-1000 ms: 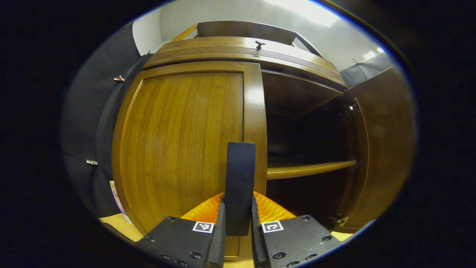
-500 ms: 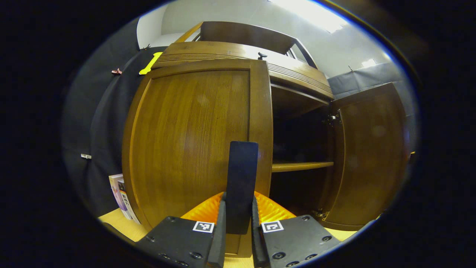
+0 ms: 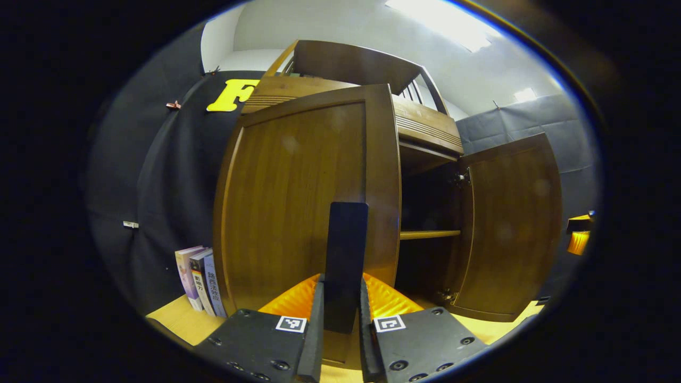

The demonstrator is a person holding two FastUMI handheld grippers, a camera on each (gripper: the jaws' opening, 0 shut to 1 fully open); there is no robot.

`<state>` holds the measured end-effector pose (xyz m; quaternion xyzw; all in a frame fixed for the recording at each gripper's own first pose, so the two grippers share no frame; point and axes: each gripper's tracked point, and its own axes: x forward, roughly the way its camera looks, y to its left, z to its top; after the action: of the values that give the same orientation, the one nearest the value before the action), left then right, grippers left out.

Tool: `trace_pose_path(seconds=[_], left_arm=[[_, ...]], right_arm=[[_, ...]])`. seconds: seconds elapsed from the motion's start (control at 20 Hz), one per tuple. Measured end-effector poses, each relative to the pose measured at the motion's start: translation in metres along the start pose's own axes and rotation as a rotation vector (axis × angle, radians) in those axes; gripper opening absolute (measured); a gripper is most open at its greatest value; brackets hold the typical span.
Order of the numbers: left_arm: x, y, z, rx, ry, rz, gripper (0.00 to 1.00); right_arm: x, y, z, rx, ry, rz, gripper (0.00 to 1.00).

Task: Open the right door of the double-door shoe cabinet with the right hand, and open the left door with the left hand.

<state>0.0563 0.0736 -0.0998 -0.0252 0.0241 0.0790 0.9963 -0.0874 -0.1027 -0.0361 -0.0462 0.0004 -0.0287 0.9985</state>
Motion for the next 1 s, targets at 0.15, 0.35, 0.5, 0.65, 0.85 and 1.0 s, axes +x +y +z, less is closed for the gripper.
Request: trace_pose_path(seconds=[0.15, 0.35, 0.5, 0.65, 0.85, 1.0], left_arm=[[-0.019, 0.009, 0.001, 0.021, 0.002, 0.01, 0.32], [-0.04, 0.025, 0.006, 0.035, -0.002, 0.022, 0.31], [-0.055, 0.032, 0.007, 0.069, -0.006, 0.023, 0.31], [-0.069, 0.045, 0.005, 0.087, -0.007, 0.042, 0.31], [-0.087, 0.068, 0.008, 0.051, -0.011, 0.061, 0.3], [-0.098, 0.085, 0.01, 0.023, -0.009, 0.083, 0.3]], right_arm=[[0.001, 0.015, -0.001, 0.014, -0.003, 0.022, 0.96], [0.006, 0.036, -0.007, 0.031, 0.01, 0.056, 0.96], [0.013, 0.055, -0.009, 0.04, 0.022, 0.1, 0.95], [0.018, 0.07, -0.009, 0.034, 0.018, 0.132, 0.95], [0.026, 0.087, -0.012, 0.036, 0.026, 0.17, 0.95], [0.033, 0.1, -0.013, 0.046, 0.029, 0.195, 0.95]])
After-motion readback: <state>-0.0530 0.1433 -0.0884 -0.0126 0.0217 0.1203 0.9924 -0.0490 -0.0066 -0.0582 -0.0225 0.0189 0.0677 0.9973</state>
